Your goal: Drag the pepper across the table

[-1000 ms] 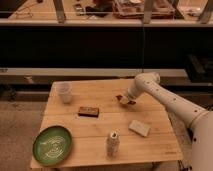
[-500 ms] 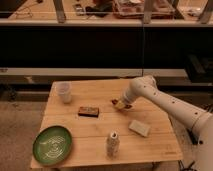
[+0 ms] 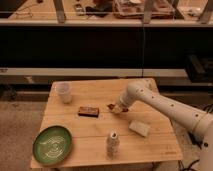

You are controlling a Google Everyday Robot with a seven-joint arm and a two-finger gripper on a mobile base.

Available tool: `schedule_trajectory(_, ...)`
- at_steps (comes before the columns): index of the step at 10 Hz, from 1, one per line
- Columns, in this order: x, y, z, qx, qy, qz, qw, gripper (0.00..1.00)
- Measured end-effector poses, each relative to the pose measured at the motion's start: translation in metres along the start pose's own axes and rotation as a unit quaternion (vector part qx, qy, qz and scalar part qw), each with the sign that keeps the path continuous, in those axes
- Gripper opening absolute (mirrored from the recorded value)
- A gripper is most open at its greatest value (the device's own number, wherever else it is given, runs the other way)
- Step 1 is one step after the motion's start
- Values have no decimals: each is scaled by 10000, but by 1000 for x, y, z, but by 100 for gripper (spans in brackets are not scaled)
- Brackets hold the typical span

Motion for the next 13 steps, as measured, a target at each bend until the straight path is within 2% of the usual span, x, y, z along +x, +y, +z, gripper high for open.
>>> schedule_trajectory(6, 13, -36, 9, 200, 44, -322, 9993, 31)
schedule_trajectory(13, 20, -91, 8, 469, 142, -792, 9957, 31)
